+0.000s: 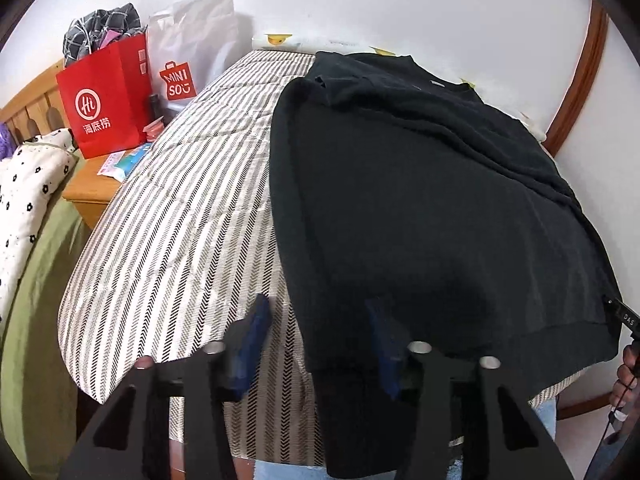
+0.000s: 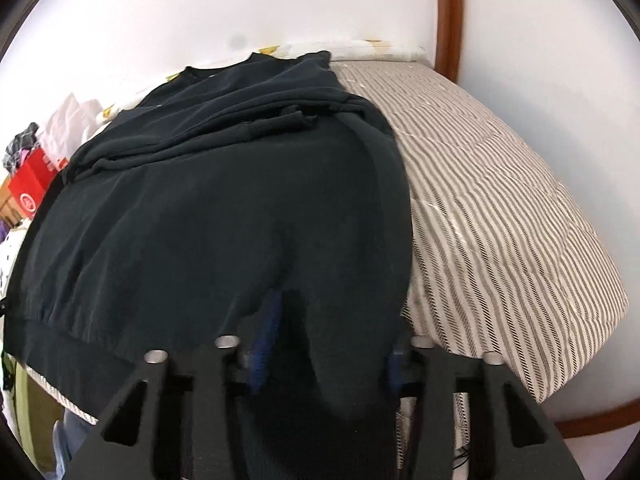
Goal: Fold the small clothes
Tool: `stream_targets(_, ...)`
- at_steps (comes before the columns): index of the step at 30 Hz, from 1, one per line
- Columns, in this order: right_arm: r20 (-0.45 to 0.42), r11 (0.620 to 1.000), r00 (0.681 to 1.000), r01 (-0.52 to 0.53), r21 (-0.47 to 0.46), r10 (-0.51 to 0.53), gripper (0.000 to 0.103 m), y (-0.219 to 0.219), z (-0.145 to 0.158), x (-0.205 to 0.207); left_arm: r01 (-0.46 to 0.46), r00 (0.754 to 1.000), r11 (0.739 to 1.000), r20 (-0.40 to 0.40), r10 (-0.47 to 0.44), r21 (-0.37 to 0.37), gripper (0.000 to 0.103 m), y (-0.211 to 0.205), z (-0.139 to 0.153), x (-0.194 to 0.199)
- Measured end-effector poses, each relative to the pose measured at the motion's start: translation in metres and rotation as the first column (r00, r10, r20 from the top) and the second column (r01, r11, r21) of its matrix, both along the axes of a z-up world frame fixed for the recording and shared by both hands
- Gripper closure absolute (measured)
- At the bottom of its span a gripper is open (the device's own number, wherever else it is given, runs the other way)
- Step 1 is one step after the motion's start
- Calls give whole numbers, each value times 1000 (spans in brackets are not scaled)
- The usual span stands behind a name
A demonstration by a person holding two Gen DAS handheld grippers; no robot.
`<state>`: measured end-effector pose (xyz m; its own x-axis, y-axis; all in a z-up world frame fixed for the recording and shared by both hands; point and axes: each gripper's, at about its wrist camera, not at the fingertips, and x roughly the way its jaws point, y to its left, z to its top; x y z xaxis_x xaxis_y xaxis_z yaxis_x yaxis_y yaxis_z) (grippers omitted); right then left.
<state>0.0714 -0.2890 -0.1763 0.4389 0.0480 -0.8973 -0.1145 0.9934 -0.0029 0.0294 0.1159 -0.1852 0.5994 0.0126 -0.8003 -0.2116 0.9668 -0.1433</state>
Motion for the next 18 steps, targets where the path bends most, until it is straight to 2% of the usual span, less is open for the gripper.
stream_targets(1, -2, 1000, 1000, -3, -4, 3, 83, 0, 2, -1, 5, 1000, 1000, 0, -5, -7, 76, 1, 0, 0)
stream_targets(4, -2, 1000, 1000, 4, 7, -4, 84, -2, 0, 0, 10, 1000, 998, 6, -10, -55, 76, 6, 0, -2)
stream_targets(12, 12, 1000, 1000, 4, 13, -4, 68, 6, -5, 8, 24, 1000, 999, 6, -24, -36, 76, 0, 0, 3)
stream_targets(14, 20, 1000, 1000, -7, -8, 7, 68, 10, -5, 9, 18, 1000, 999, 2, -18, -30, 78, -1, 0, 3)
stream_targets(15, 22, 1000, 1000, -21, -5, 21, 76, 12, -5, 8, 13, 1000, 1000, -1, -13, -18, 85, -2, 0, 1)
stream_targets(16, 23, 1000, 999, -31, 2, 31, 88, 13, -5, 7, 19, 1000, 1000, -5, -19, -10, 90, -3, 0, 0)
stream_targets(17, 24, 999, 999, -43, 11, 43, 94, 14, -4, 6, 37, 999, 999, -6, -37, -14, 91, -4, 0, -1)
stream_targets(18, 28, 999, 999, -45, 5, 45, 94, 13, -3, 4, 46, 999, 999, 2, -46, -18, 93, -3, 1, -3)
